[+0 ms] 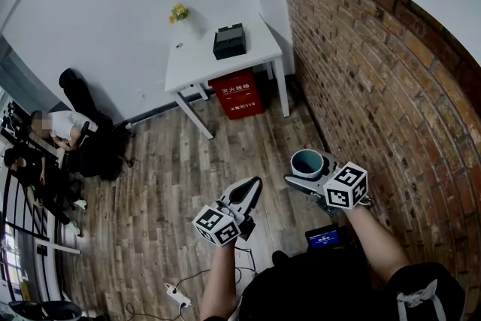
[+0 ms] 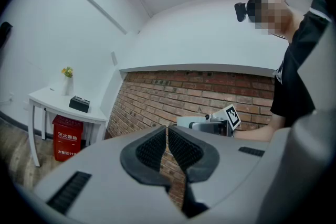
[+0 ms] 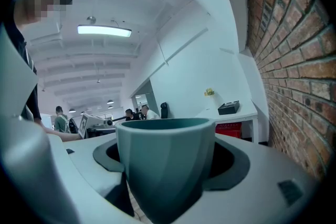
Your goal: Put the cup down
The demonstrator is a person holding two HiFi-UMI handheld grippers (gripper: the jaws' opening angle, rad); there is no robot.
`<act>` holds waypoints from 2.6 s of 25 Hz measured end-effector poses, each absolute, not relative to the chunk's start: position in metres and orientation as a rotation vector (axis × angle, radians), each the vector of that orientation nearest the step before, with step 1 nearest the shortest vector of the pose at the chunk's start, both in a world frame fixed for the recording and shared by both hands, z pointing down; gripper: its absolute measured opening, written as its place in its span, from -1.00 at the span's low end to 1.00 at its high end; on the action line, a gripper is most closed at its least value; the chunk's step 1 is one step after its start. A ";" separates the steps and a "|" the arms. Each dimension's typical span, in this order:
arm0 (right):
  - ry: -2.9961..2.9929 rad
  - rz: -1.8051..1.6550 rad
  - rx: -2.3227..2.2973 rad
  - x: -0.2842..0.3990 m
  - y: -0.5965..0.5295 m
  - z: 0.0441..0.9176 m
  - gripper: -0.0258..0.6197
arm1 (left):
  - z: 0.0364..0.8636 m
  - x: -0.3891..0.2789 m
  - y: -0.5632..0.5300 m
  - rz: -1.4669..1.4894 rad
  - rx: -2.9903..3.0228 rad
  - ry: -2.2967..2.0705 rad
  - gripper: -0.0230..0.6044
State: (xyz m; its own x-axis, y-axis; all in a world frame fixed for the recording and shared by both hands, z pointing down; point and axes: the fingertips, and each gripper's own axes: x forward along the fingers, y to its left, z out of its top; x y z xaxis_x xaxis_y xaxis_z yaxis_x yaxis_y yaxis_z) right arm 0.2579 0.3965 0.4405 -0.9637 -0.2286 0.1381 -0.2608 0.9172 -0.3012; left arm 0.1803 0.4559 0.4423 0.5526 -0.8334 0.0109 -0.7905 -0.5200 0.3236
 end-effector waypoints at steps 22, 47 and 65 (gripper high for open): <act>-2.971 0.518 0.384 0.263 0.385 0.446 0.30 | 0.445 0.185 0.443 -0.191 2.492 -1.347 -0.89; -2.920 0.570 0.472 0.253 0.238 0.495 0.30 | 0.488 0.143 0.304 -0.143 2.459 -1.427 -0.89; -2.883 0.566 0.567 0.034 0.033 0.486 0.30 | 0.489 -0.077 0.098 -0.142 2.494 -1.345 -0.89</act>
